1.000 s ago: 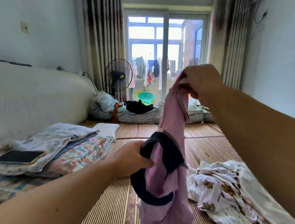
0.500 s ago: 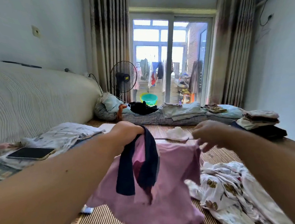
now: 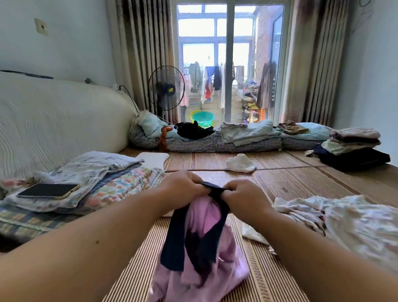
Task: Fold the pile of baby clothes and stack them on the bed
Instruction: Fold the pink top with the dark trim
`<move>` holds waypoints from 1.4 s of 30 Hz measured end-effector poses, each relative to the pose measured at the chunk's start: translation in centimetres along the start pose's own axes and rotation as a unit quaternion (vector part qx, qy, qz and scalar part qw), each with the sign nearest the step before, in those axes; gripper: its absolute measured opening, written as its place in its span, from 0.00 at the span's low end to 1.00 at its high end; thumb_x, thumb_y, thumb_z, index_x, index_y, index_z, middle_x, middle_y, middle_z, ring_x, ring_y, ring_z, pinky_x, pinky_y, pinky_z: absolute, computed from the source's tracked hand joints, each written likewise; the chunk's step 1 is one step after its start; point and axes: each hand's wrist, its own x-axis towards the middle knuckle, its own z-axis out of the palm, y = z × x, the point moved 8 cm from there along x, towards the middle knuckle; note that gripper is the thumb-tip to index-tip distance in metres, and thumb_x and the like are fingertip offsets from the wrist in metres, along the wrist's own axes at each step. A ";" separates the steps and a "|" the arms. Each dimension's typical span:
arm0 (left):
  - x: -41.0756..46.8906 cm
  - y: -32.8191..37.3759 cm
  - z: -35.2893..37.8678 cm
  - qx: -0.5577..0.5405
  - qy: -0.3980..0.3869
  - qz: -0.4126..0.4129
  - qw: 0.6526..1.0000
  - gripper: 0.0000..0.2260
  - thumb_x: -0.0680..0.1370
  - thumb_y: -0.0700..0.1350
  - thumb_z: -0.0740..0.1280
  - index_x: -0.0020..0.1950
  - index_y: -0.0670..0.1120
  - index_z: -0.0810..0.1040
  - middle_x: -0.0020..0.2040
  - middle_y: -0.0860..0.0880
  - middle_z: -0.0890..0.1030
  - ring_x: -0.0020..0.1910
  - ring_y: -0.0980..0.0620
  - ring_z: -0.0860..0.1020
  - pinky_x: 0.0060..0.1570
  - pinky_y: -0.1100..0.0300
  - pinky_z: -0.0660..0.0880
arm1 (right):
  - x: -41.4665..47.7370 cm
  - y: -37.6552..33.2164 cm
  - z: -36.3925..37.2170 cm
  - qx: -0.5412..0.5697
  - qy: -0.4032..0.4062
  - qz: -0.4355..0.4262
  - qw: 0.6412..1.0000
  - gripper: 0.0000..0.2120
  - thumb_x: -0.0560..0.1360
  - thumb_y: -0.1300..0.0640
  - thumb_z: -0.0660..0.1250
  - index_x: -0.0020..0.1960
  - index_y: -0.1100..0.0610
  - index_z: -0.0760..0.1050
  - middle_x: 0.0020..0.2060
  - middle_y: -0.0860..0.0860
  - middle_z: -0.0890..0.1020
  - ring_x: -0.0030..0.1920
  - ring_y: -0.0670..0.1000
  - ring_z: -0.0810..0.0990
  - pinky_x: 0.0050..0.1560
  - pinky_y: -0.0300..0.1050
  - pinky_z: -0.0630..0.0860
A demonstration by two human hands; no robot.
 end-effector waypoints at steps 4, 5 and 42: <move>-0.3 -2.0 -0.4 0.049 -0.005 -0.010 0.999 0.05 0.74 0.42 0.69 0.41 0.47 0.85 0.34 0.51 0.81 0.34 0.54 0.77 0.34 0.64 0.72 | 0.2 2.1 -1.1 0.159 -0.054 0.078 0.983 0.04 0.74 0.62 0.66 0.45 0.60 0.80 0.37 0.55 0.81 0.37 0.53 0.79 0.40 0.48 0.78; -0.4 -2.8 -0.5 0.057 -0.002 -0.022 0.998 0.06 0.73 0.41 0.68 0.40 0.47 0.84 0.32 0.52 0.80 0.33 0.55 0.76 0.33 0.65 0.71 | 0.0 2.5 -1.2 0.197 -0.075 0.095 0.973 0.04 0.75 0.62 0.66 0.47 0.61 0.80 0.37 0.55 0.81 0.37 0.53 0.79 0.41 0.49 0.79; -3.0 -3.0 -4.3 0.304 0.180 0.129 0.927 0.08 0.73 0.47 0.68 0.36 0.52 0.72 0.36 0.52 0.73 0.38 0.50 0.73 0.34 0.60 0.64 | -1.2 2.2 -6.8 -0.264 0.101 -0.140 0.949 0.07 0.72 0.60 0.66 0.45 0.56 0.83 0.40 0.52 0.78 0.43 0.52 0.76 0.39 0.39 0.62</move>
